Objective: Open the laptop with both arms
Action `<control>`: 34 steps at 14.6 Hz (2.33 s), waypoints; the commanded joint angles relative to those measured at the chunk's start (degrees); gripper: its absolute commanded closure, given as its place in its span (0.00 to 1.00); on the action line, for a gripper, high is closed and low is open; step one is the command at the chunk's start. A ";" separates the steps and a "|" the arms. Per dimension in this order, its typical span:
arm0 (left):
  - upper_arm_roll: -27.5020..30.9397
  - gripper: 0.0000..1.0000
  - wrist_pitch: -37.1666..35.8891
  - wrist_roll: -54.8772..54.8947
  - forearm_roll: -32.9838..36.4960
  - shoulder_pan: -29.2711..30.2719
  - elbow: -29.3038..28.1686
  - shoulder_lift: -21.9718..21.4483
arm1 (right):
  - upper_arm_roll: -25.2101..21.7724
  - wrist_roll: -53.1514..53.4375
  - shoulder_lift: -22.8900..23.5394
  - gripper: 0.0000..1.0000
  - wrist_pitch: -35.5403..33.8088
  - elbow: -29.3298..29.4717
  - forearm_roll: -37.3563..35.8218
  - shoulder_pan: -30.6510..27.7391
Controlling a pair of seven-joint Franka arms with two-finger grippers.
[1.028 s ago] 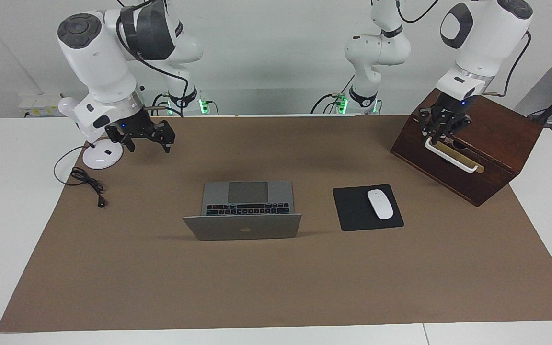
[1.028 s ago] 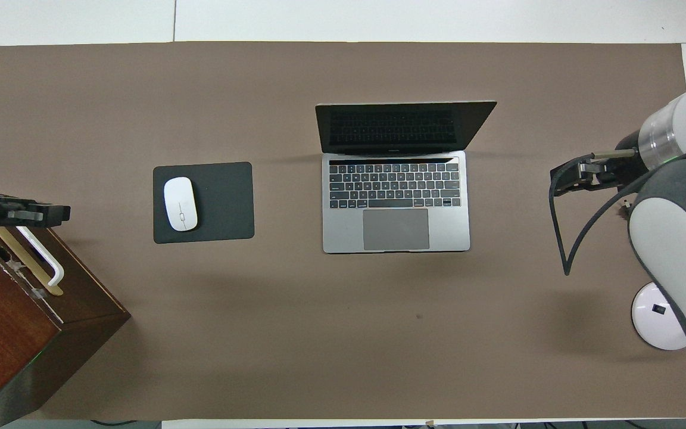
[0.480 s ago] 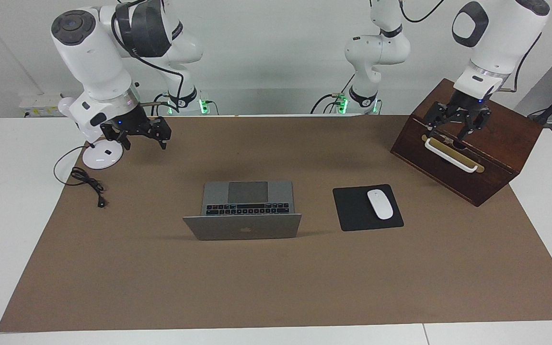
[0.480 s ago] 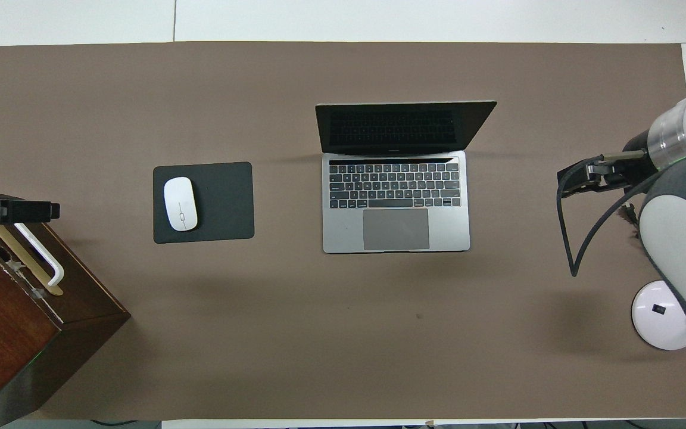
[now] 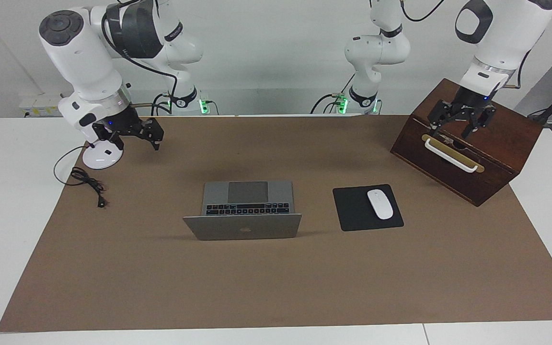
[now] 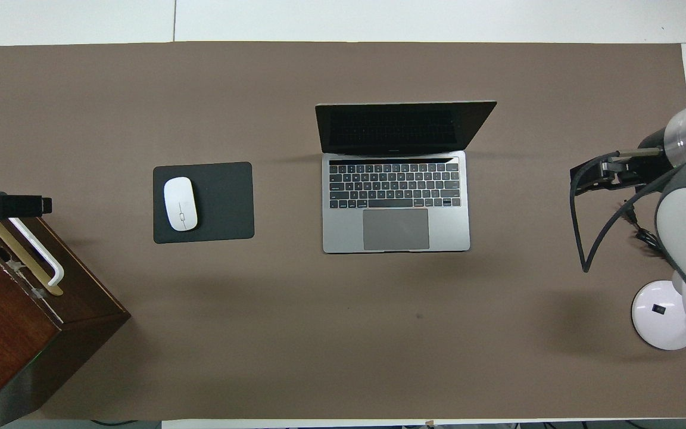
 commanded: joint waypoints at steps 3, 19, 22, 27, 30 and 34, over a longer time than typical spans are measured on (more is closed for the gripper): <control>-0.32 0.00 -5.99 -2.40 0.83 0.68 6.14 2.07 | 0.63 -0.90 -0.79 0.00 0.82 -0.67 -0.32 -1.32; -7.79 0.00 -16.65 -7.23 2.06 6.83 19.88 8.59 | 0.36 -0.90 0.53 0.00 -0.16 2.67 -0.50 -2.37; -7.97 0.00 -17.36 -9.68 2.06 6.83 19.08 8.50 | 0.36 -0.99 0.53 0.00 0.20 2.58 -0.76 -2.37; -9.73 0.00 -17.36 -10.22 2.06 8.24 19.08 8.50 | 0.28 -0.99 0.27 0.00 -0.59 2.58 -0.85 -2.63; -9.55 0.00 -17.27 -10.22 1.97 8.15 19.08 8.32 | 0.36 -0.99 0.09 0.00 -1.81 2.67 -0.76 -2.72; -9.11 0.00 -17.27 -10.22 2.06 7.80 19.17 8.41 | 0.45 -0.81 0.09 0.00 -4.37 3.46 -1.29 -1.93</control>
